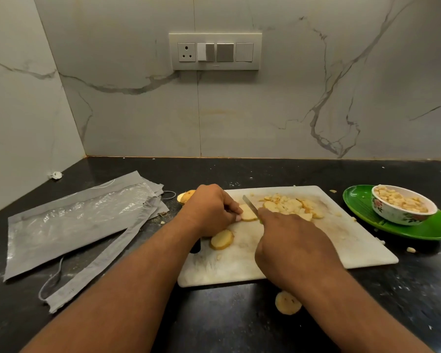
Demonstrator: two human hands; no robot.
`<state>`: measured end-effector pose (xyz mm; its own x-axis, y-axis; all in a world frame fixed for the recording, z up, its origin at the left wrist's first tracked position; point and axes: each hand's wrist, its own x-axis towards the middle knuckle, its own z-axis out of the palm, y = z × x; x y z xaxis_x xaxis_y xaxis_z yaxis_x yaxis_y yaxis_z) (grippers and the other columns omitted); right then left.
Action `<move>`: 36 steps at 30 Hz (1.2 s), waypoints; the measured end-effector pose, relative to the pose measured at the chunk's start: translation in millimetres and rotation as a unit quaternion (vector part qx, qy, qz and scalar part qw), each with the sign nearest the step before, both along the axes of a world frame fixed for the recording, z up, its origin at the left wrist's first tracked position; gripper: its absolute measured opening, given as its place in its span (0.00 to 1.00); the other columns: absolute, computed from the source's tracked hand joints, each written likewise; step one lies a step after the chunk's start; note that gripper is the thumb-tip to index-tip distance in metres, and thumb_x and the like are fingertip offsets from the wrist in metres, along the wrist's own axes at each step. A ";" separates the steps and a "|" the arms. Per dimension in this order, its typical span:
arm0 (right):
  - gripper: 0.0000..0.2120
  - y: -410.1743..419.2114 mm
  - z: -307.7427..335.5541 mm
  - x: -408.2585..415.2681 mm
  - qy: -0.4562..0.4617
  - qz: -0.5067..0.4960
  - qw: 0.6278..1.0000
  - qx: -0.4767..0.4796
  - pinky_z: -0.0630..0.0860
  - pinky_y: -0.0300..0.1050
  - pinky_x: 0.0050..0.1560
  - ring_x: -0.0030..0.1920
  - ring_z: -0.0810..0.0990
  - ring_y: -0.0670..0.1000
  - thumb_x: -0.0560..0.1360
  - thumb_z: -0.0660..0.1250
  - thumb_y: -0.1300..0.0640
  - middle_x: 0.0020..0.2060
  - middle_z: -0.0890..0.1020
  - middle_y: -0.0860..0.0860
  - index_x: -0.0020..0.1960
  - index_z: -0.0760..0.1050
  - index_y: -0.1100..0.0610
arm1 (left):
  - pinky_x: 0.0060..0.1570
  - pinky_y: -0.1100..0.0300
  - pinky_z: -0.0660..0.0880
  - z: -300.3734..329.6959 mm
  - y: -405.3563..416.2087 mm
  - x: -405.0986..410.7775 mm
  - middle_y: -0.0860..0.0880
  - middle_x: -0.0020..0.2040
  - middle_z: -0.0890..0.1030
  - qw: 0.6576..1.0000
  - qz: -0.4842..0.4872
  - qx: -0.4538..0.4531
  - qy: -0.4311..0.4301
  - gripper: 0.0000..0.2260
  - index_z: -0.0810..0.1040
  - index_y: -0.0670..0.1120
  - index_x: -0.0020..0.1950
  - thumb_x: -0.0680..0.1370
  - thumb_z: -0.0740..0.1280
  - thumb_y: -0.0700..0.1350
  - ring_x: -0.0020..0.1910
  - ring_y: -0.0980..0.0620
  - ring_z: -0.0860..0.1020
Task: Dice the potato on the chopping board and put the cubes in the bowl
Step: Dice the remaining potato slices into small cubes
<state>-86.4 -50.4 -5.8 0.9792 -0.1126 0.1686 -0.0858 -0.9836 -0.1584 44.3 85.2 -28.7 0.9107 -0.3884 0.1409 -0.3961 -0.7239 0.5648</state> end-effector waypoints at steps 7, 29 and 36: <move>0.32 -2.8 -9.1 -29.1 0.044 0.013 0.998 -0.038 0.72 0.47 0.53 0.60 0.76 0.52 0.79 0.55 0.53 0.64 0.75 0.50 0.81 0.50 0.45 | 0.51 0.61 0.82 1.4 -8.2 4.7 0.55 0.47 0.86 0.999 0.008 0.039 -0.013 0.04 0.89 0.50 0.51 0.77 0.76 0.46 0.43 0.59 0.80; 0.34 -14.2 9.7 -53.9 0.119 0.017 0.993 0.009 0.72 0.46 0.51 0.50 0.72 0.50 0.78 0.58 0.49 0.56 0.76 0.47 0.79 0.46 0.38 | 0.52 0.59 0.83 2.5 -5.7 2.4 0.56 0.45 0.86 0.999 0.017 0.026 -0.016 0.05 0.89 0.52 0.50 0.75 0.78 0.48 0.44 0.57 0.82; 0.13 -32.5 7.6 34.7 -0.007 -0.068 0.988 0.138 0.74 0.44 0.39 0.44 0.78 0.49 0.76 0.67 0.44 0.43 0.81 0.47 0.55 0.79 0.50 | 0.47 0.66 0.79 -1.1 7.6 8.3 0.59 0.48 0.85 0.999 0.024 -0.039 0.015 0.14 0.85 0.57 0.58 0.75 0.78 0.44 0.44 0.62 0.81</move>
<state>-51.7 -82.9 1.7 0.9500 -0.2858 0.1260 -0.2098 -0.8828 -0.4203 52.6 92.7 -29.8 0.9319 -0.3337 0.1420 -0.3450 -0.6951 0.6308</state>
